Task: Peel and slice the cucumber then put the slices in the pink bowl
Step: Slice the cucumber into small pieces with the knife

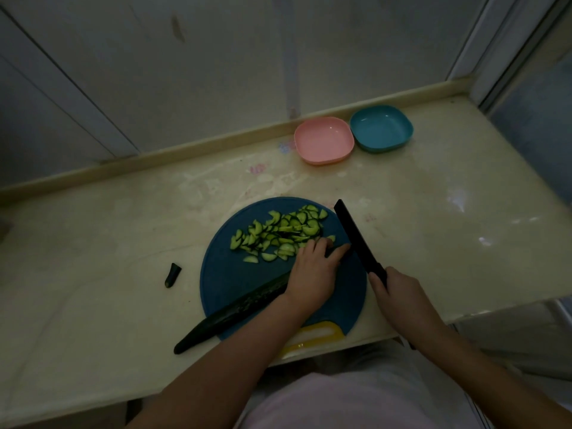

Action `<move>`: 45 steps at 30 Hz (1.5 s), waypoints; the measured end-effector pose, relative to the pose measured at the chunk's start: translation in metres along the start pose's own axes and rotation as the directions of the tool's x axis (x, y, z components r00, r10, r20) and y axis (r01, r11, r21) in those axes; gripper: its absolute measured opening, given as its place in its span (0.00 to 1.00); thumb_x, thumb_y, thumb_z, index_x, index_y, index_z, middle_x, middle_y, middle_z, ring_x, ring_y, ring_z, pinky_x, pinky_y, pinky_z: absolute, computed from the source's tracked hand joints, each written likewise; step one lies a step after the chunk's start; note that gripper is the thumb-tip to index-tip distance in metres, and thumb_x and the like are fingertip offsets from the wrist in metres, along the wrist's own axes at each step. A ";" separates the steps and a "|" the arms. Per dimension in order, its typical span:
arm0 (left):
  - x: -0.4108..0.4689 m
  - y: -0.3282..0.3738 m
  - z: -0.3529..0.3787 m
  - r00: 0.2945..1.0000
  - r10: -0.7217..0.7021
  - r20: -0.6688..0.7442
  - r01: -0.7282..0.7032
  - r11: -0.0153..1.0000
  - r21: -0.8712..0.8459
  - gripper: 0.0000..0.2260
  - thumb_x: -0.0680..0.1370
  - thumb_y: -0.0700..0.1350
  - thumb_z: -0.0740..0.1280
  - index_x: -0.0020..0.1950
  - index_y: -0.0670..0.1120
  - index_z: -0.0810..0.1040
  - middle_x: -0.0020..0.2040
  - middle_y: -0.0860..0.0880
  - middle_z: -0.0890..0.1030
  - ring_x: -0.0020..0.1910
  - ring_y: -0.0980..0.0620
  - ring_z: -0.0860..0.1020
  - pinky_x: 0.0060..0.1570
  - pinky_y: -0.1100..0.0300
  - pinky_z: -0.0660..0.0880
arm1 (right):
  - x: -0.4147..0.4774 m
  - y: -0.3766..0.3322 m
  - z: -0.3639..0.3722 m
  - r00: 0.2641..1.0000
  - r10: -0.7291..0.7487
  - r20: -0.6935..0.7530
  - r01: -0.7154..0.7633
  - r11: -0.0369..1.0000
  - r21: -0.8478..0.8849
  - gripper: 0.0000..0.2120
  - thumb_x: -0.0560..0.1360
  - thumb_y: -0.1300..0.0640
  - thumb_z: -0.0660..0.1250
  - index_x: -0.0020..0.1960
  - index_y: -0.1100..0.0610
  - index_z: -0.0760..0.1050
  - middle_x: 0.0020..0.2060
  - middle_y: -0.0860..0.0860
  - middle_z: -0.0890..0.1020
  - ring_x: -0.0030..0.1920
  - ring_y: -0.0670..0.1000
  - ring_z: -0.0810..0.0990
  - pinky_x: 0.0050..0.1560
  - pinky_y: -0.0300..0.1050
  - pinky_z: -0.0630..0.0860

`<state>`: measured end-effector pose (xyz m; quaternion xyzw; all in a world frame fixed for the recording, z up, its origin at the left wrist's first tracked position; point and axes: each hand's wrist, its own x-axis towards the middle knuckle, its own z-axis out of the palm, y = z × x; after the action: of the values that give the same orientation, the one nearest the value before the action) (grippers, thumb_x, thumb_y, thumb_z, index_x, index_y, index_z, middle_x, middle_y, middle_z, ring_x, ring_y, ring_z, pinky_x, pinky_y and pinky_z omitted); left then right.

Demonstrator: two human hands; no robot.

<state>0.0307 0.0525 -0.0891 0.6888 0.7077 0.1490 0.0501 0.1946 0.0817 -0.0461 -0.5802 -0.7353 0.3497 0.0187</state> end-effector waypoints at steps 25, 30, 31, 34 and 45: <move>0.008 0.006 -0.010 0.996 -0.039 0.078 0.044 0.997 -0.062 0.22 0.70 0.38 0.67 0.64 0.47 0.73 0.54 0.42 0.74 0.48 0.42 0.71 0.43 0.53 0.68 | 0.004 -0.006 0.012 0.998 0.010 -0.062 -0.007 0.999 0.048 0.14 0.81 0.53 0.55 0.42 0.61 0.68 0.39 0.61 0.78 0.36 0.53 0.74 0.35 0.43 0.65; 0.008 0.005 -0.010 0.998 -0.029 0.062 0.033 0.996 -0.080 0.21 0.70 0.37 0.66 0.63 0.47 0.74 0.52 0.42 0.74 0.48 0.43 0.72 0.43 0.53 0.69 | 0.003 -0.004 0.006 1.000 0.015 -0.010 -0.014 0.999 0.051 0.14 0.81 0.52 0.55 0.42 0.60 0.69 0.34 0.53 0.75 0.35 0.51 0.73 0.31 0.43 0.64; 0.008 0.005 -0.010 0.998 -0.028 0.057 0.034 0.995 -0.090 0.20 0.71 0.37 0.66 0.63 0.46 0.74 0.53 0.42 0.75 0.48 0.43 0.72 0.44 0.52 0.69 | 0.003 -0.003 0.004 1.000 0.013 -0.006 -0.012 0.999 0.053 0.15 0.81 0.52 0.55 0.42 0.61 0.69 0.34 0.52 0.74 0.34 0.51 0.73 0.29 0.42 0.63; 0.007 0.004 -0.009 0.999 -0.019 0.046 0.023 0.994 -0.102 0.17 0.72 0.37 0.67 0.61 0.45 0.75 0.52 0.43 0.75 0.48 0.43 0.73 0.44 0.51 0.71 | 0.002 -0.002 0.004 1.000 0.004 -0.010 -0.004 0.998 0.062 0.16 0.81 0.51 0.55 0.42 0.61 0.70 0.34 0.54 0.76 0.35 0.52 0.75 0.29 0.40 0.64; 0.007 0.004 -0.007 0.999 -0.020 0.045 0.025 0.994 -0.108 0.17 0.71 0.37 0.67 0.60 0.45 0.76 0.53 0.43 0.76 0.48 0.43 0.73 0.45 0.51 0.72 | 0.001 -0.008 0.011 1.000 0.016 -0.018 -0.015 0.999 0.042 0.14 0.81 0.52 0.54 0.42 0.60 0.69 0.36 0.55 0.75 0.37 0.53 0.74 0.35 0.43 0.65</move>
<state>0.0317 0.0589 -0.0800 0.6803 0.7049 0.1712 0.1046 0.1828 0.0761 -0.0508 -0.5885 -0.7231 0.3599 0.0350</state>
